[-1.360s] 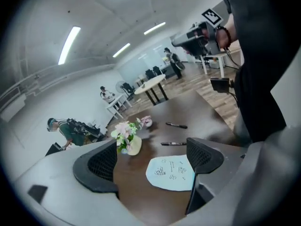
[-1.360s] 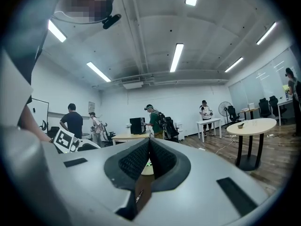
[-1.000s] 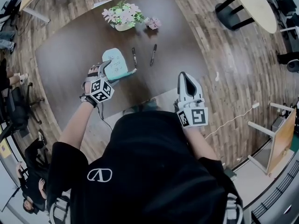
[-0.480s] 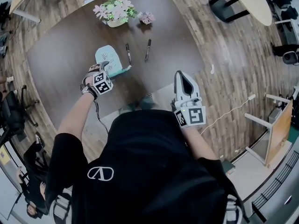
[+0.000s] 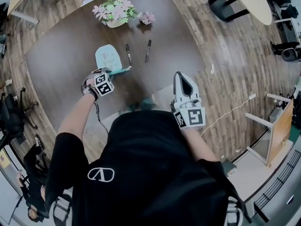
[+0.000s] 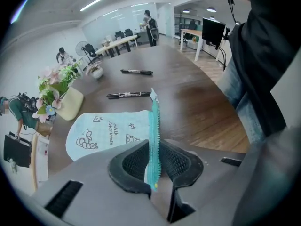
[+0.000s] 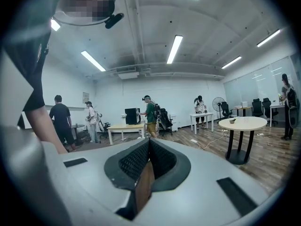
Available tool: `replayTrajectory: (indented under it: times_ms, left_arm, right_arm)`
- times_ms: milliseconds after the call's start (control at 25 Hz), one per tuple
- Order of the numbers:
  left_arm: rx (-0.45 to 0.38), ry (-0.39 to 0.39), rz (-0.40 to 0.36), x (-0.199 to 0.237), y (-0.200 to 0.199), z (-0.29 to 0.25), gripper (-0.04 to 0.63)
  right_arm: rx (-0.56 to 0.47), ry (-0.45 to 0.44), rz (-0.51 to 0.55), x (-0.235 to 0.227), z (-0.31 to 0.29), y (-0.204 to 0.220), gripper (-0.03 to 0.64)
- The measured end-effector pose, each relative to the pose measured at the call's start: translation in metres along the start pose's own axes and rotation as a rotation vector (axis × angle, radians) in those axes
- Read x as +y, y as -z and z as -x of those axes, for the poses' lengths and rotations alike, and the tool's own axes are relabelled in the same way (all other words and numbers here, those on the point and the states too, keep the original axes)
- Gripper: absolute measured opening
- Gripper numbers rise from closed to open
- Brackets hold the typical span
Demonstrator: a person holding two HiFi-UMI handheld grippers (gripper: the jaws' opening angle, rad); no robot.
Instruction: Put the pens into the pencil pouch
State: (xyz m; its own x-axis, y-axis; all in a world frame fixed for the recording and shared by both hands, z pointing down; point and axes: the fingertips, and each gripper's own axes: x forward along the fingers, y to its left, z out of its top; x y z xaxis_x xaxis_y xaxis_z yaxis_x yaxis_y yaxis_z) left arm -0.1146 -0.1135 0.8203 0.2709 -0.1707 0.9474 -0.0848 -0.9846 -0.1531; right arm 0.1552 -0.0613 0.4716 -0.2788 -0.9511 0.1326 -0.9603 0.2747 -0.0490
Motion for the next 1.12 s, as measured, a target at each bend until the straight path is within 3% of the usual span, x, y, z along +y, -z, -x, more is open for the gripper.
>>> replayTrajectory:
  times_ms: [160, 360, 560, 920, 1120]
  left_arm:
    - [0.010, 0.019, 0.021, -0.003, 0.002, 0.007, 0.033]
    - [-0.002, 0.039, 0.098, 0.002, 0.001, 0.022, 0.018]
    - [-0.100, 0.041, 0.286, 0.020, -0.014, 0.054, 0.015]
    - [-0.319, -0.021, 0.577, 0.070, -0.039, 0.128, 0.012]
    - [-0.502, -0.026, 0.782, 0.087, -0.056, 0.173, 0.012]
  right_arm:
    - [-0.006, -0.007, -0.002, 0.005, -0.001, -0.002, -0.002]
    - [-0.020, -0.011, -0.004, 0.006, -0.001, -0.004, -0.002]
    - [-0.031, -0.014, -0.011, 0.005, 0.000, -0.006, -0.002]
    - [-0.071, -0.035, -0.022, 0.003, -0.011, -0.015, -0.002]
    - [-0.089, -0.048, -0.027, 0.001, -0.017, -0.022, -0.002]
